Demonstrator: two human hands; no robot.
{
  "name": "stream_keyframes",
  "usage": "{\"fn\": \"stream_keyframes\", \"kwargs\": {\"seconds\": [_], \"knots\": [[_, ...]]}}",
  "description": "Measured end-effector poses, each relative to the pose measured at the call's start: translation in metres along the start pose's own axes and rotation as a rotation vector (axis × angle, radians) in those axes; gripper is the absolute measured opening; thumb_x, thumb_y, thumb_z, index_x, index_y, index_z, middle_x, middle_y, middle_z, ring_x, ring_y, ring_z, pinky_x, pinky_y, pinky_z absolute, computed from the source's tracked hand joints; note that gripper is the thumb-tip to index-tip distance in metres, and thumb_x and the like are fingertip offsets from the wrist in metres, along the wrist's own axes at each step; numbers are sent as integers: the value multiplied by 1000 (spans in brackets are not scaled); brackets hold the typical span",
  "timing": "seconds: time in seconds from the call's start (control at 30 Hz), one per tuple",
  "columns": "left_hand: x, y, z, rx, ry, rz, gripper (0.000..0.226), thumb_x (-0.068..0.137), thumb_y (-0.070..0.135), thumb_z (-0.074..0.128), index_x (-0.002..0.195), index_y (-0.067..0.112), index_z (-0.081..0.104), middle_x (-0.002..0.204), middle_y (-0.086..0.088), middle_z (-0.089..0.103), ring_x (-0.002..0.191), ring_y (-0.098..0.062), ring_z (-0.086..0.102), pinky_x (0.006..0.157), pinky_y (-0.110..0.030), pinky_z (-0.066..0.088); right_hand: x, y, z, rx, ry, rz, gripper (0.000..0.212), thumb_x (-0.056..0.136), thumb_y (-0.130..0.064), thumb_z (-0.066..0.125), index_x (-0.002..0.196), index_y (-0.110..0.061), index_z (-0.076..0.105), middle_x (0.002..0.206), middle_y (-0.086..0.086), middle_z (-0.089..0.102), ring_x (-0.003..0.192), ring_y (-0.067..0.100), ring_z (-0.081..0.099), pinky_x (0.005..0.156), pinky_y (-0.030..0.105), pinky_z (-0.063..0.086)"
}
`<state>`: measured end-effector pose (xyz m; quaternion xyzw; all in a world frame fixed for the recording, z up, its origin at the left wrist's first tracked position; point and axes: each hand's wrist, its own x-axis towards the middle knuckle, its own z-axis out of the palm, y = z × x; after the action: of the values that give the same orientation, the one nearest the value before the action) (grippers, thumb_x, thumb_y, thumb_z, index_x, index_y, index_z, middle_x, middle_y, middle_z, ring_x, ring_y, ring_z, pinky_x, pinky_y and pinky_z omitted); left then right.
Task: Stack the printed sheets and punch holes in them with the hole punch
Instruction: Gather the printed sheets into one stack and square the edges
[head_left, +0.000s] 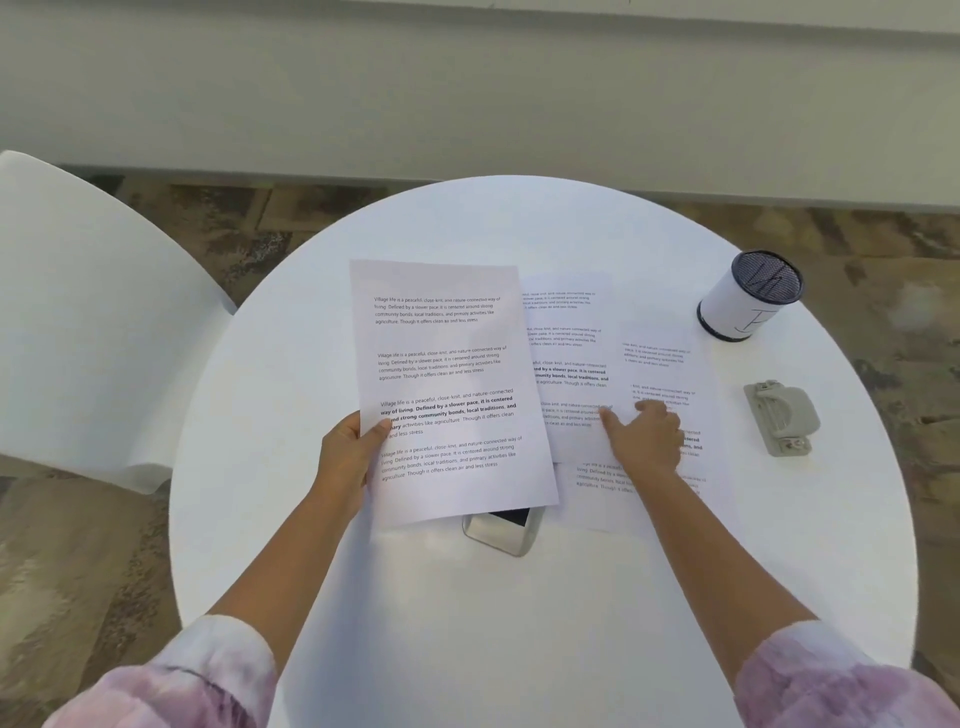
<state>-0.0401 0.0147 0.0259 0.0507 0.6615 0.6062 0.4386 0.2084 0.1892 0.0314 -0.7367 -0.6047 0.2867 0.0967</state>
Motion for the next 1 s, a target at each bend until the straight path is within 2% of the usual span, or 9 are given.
{"fn": "stream_keyframes", "kwargs": {"seconds": [0.1, 0.17, 0.23, 0.37, 0.57, 0.77, 0.87, 0.93, 1.0], "knots": [[0, -1, 1, 6, 4, -11, 15, 89, 5, 57, 95, 17, 64, 87, 4, 70, 68, -8, 68, 58, -23, 54, -16, 12, -3, 348, 64, 91, 42, 88, -33, 57, 117, -4, 49, 112, 14, 58, 101, 28, 55, 85, 37, 42], [0, -2, 2, 16, 6, -16, 16, 89, 5, 56, 99, 15, 63, 90, 2, 68, 71, -11, 67, 60, -25, 54, -29, 20, -2, 577, -34, 255, 35, 90, -31, 54, 110, -1, 51, 93, 12, 63, 72, 21, 58, 63, 31, 48], [0, -3, 3, 22, 1, -15, 17, 89, 5, 56, 103, 13, 62, 93, 0, 68, 75, -14, 65, 61, -25, 54, -43, 26, 1, 786, -183, 400, 26, 94, -26, 50, 101, -1, 51, 78, 12, 62, 60, 18, 56, 49, 26, 47], [0, -2, 6, 28, -9, -17, 20, 89, 5, 56, 107, 12, 62, 93, 0, 68, 72, -11, 66, 59, -24, 54, -66, 24, 4, 971, -373, 514, 20, 96, -22, 49, 103, -4, 46, 81, 15, 62, 70, 23, 60, 61, 31, 50], [-3, -1, 9, 29, -39, -8, 20, 89, 3, 56, 107, 8, 61, 91, -2, 67, 63, -5, 68, 52, -20, 53, -61, 13, 5, 1128, -362, 607, 14, 94, -18, 52, 96, -4, 49, 83, 15, 61, 73, 23, 61, 63, 31, 50], [-4, 0, 11, 8, -54, -8, 21, 89, 1, 55, 108, 6, 61, 91, -2, 67, 64, -6, 68, 53, -20, 53, -50, 6, 5, 1184, -336, 657, 14, 88, -13, 61, 79, -5, 54, 81, 13, 61, 69, 18, 60, 50, 24, 56], [-3, -1, 11, 11, -56, -14, 21, 89, 2, 55, 109, 7, 61, 92, -3, 67, 65, -7, 69, 53, -21, 53, -45, 6, 8, 1170, -313, 636, 15, 86, -14, 64, 79, -3, 56, 73, 9, 61, 52, 11, 60, 42, 18, 51], [-1, -2, 10, 15, -49, -18, 20, 89, 2, 56, 108, 7, 61, 93, -3, 67, 64, -7, 68, 53, -21, 53, -41, 9, 10, 928, -181, 467, 17, 85, -19, 65, 86, -3, 58, 71, 6, 60, 54, 13, 59, 49, 24, 53], [1, -3, 10, 24, -47, -16, 20, 88, 3, 57, 107, 7, 61, 93, -4, 68, 66, -9, 68, 54, -21, 54, -39, 15, 8, 558, 10, 197, 23, 84, -24, 65, 96, -6, 57, 82, 5, 61, 78, 23, 62, 72, 32, 52]]}}
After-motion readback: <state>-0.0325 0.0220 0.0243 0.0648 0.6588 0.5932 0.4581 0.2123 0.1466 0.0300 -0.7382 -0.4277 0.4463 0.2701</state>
